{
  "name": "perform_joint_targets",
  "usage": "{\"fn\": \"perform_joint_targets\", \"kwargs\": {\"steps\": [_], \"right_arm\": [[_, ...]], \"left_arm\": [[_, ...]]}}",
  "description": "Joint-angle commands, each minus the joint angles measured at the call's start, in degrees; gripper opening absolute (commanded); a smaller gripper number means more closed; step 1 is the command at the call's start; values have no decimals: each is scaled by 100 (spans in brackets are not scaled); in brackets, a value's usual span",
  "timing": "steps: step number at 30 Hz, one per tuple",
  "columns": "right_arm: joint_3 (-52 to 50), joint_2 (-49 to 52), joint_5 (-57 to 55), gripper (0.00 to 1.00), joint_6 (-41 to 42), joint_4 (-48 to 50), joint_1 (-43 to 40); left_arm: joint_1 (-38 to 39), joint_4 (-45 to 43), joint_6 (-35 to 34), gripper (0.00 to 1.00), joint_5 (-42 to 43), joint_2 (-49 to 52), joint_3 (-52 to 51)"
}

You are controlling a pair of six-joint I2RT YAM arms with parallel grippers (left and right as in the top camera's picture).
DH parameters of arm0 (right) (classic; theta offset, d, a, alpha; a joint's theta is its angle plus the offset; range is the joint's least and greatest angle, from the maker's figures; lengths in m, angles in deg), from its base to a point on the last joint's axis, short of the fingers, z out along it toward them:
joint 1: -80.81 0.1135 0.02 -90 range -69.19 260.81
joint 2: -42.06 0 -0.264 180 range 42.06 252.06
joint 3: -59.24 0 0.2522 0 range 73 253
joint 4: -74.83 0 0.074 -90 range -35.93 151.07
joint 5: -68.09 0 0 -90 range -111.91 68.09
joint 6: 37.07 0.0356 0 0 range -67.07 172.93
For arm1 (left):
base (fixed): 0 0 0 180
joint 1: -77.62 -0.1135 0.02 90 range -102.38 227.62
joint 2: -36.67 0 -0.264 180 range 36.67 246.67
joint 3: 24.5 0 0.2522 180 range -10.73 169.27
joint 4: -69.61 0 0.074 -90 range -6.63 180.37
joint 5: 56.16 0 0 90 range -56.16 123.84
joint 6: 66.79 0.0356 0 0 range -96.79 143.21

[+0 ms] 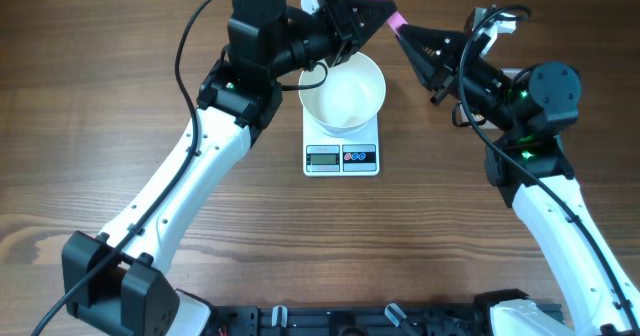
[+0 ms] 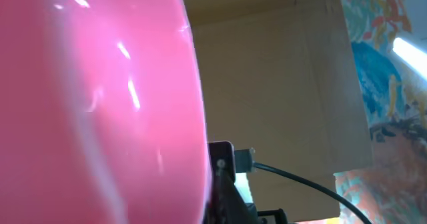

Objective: Scoop item into bowl and weigh 150g on scale
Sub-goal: 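Hand the pink scoop from the left gripper to the right gripper above the bowl, then carry the scoop with the right gripper over the soybean tub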

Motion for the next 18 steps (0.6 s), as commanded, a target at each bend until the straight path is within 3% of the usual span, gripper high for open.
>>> {"fn": "perform_joint_targets", "kwargs": {"steps": [1,2,4,6,10,13,17,18], "right_arm": [[146,-2,-127,5,-74,83,31],[146,-2,-149,5,-118,81,31],[146,-2,-221,5,-136,81,28],[146,-2,-280,5,-184,79,15],[146,-2,-295,5,-426,31,-210],[164,-2,-258,5,-562,-55,-540],[535,-2,-160,5,-1419,-1316,-994],[850,-2,-164,5,-2000,-1993,-1080]], "left_arm": [[68,28,11,35,-4,-17,55],[68,28,13,53,-4,-17,55],[68,31,13,64,-2,-17,55],[68,28,13,83,15,-17,55],[68,31,15,100,48,-17,55],[68,31,17,100,76,-17,55],[61,31,310,100,76,-17,55],[57,42,551,100,74,-17,55]]}}
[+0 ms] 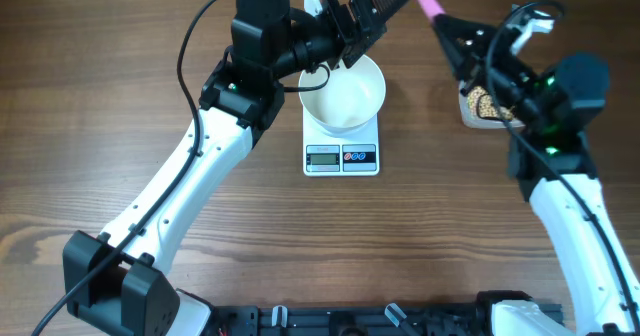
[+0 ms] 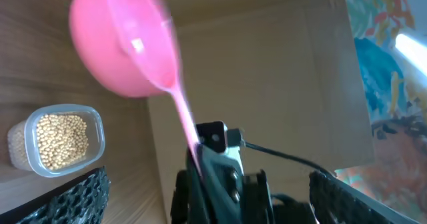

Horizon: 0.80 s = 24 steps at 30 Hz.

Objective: Scoop item into bowl and weigh 150g on scale
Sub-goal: 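Carry the scoop with the right gripper over the soybean tub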

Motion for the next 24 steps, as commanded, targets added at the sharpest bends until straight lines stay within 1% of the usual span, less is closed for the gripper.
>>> {"fn": "perform_joint_targets", "kwargs": {"steps": [1,3,4,5,7,9,10,11,14,16,18,19,22,24], "right_arm": [[890,-2,0,5,-1639,-1296,-216],[1502,-2,-254,5,-2557,-2621,-282],[1880,-2,-507,5,-3106,-3425,-313],[2181,-2,-741,5,-3488,-4037,-339],[2802,-2,-1209,4,-4273,-5187,-407],[3265,0,-1526,4,-4848,-6028,-490],[3545,0,-1838,5,-5222,-6592,-551],[3781,0,-2129,5,-5574,-7090,-616],[3960,4,-2398,5,-6048,-7635,-713],[3960,24,-2481,5,-6411,-7982,-737],[3960,70,-2728,4,-6664,-8411,-737],[3960,90,-2907,4,-6673,-8627,-737],[3950,87,-3298,4,-6645,-9213,-737],[3950,90,-3294,4,-6638,-9538,-737]], "left_arm": [[4,22,621,100,46,-17,55],[-76,306,811,100,46,-17,55],[-131,466,977,100,48,-17,55],[-221,721,1193,100,46,-20,55],[-409,1237,1556,100,46,-20,57],[-597,1683,1965,99,44,-35,57],[-732,2011,2232,100,2,-55,74],[-907,2568,2618,99,-118,-87,162],[-1126,3644,3340,100,-614,-142,525],[-1224,4750,4111,99,-1255,-149,1080],[-1239,5438,4581,100,-1768,-149,1443],[-1239,5657,4780,100,-1878,-170,1537],[-1239,5886,4795,100,-1825,-212,1541],[-1233,6170,4780,100,-1762,-212,1539]]}}
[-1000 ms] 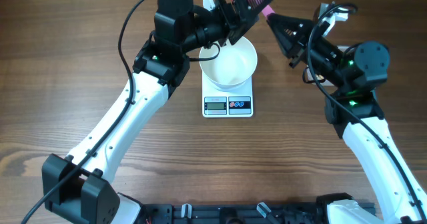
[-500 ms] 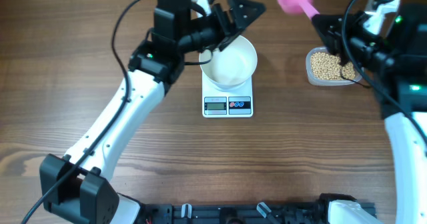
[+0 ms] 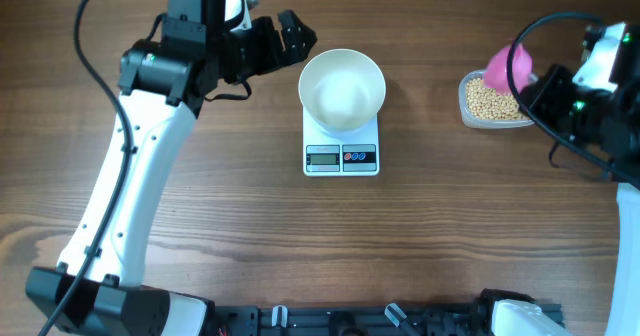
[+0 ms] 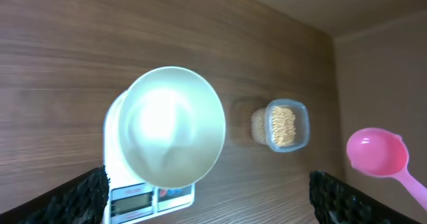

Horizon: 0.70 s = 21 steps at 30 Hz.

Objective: Scoop item into bowl and weigh 150g on scale
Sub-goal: 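Carry the scoop with the right gripper over the soybean tub, then move the left gripper down to the scale's buttons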

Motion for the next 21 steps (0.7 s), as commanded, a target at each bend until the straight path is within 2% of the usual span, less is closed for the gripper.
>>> {"fn": "perform_joint_targets", "kwargs": {"steps": [1,2,4,5,6,10,15,17,18,21], "right_arm": [[90,42,-400,4,-190,-435,-28],[90,42,-407,4,-181,-514,-28],[87,42,-566,4,-186,-494,-28],[87,42,-702,4,-186,-433,-28],[87,42,-922,4,-247,-330,-28],[85,42,-1445,4,-570,-20,-28],[85,42,-1467,5,-562,179,-22],[85,42,-1471,5,-610,262,-22],[85,44,-1471,4,-715,302,-22],[85,44,-1705,4,-807,348,-22]], "left_arm": [[-2,369,413,99,-208,-55,55],[-2,470,413,97,-212,-55,55],[-4,675,433,86,-212,-55,55],[-2,767,492,73,-212,-55,55],[24,946,658,64,-210,-55,55],[247,1692,1043,60,-192,-37,-13],[739,2122,1051,31,-188,-9,-223],[975,2122,1054,23,-192,-9,-439],[1071,2109,1054,6,-192,-9,-553],[1401,1832,1010,4,-437,-9,-1097]]}}
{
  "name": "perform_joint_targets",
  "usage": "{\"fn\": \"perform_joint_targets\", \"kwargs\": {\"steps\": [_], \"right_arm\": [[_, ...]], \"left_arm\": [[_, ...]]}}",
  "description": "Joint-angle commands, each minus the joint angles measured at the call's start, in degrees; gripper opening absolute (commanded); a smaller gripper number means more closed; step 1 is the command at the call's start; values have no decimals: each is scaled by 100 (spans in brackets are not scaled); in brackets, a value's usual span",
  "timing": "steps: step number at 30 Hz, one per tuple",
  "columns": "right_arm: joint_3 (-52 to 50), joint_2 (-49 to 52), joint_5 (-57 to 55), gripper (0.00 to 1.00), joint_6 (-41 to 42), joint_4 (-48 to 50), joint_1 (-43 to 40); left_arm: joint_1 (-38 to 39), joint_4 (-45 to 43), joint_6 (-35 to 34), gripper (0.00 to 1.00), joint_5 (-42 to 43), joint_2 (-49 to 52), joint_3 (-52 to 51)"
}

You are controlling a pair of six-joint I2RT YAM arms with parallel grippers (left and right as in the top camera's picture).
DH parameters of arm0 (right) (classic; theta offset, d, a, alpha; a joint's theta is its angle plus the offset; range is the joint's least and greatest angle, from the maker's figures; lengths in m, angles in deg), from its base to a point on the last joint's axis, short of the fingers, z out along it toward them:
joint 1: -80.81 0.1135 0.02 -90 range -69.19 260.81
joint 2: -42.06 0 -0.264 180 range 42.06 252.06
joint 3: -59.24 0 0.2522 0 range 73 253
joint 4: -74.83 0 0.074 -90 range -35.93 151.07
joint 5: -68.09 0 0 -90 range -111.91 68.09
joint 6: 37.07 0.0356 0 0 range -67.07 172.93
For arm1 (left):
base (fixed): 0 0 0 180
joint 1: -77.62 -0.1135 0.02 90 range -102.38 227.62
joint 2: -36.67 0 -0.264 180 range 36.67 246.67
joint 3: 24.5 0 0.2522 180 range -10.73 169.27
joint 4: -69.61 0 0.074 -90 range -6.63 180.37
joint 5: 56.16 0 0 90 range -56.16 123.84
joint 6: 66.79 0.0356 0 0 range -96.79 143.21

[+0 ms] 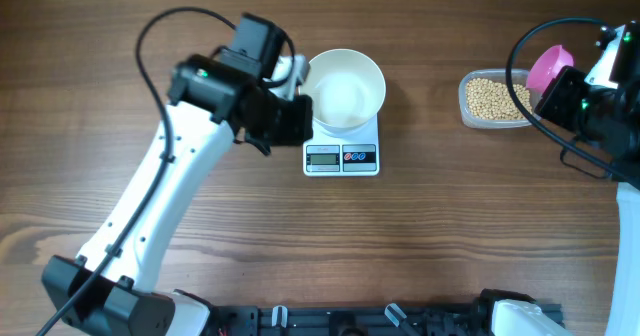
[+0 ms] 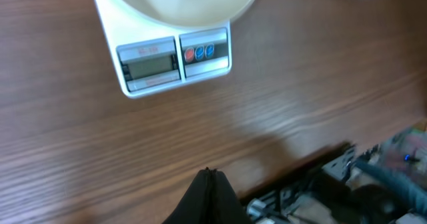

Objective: Scoop item into bowl and weigh 150g on scale
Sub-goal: 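Move the left gripper down to the scale's buttons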

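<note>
A white bowl (image 1: 343,88) stands on the white scale (image 1: 342,144), whose display (image 2: 150,57) faces the front. My left gripper (image 1: 290,121) hangs just left of the scale, shut with nothing in it; its fingertips (image 2: 209,177) meet over bare wood. At the far right my right gripper (image 1: 572,91) is shut on the handle of a pink scoop (image 1: 548,68). The scoop's cup sits by the right rim of a clear tub of beans (image 1: 493,98). The bowl looks empty.
A black rail (image 1: 380,316) with clamps runs along the table's front edge. Cables loop over both arms. The left arm's white links slant from the front left corner towards the scale.
My left gripper was open behind and left of the bowl; now it is shut and closer to the front, beside the scale. The pink scoop went from over the tub to its right rim.
Both grippers met behind the bowl around the pink scoop. Then the right gripper had the scoop by its handle and the left stood open. The arms then stood apart, with the scoop over the bean tub. Now the left is shut beside the scale.
</note>
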Motion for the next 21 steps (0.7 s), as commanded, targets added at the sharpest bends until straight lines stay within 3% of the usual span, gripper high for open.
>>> {"fn": "perform_joint_targets", "kwargs": {"steps": [1,5,12,15,21], "right_arm": [[85,39,-407,5,-221,81,-22],[85,44,-433,4,-260,160,-22],[85,44,-431,4,-236,219,-22],[85,44,-431,4,-238,280,-22],[85,44,-431,4,-238,562,-22]], "left_arm": [[365,-339,33,4,-367,7,-673],[697,-1235,-168,4,-518,13,-1449],[979,-3368,-1596,4,-1056,24,-2544],[1093,-3836,-1628,4,-1663,28,-2894],[1349,-4765,-1624,4,-1698,28,-3379]]}}
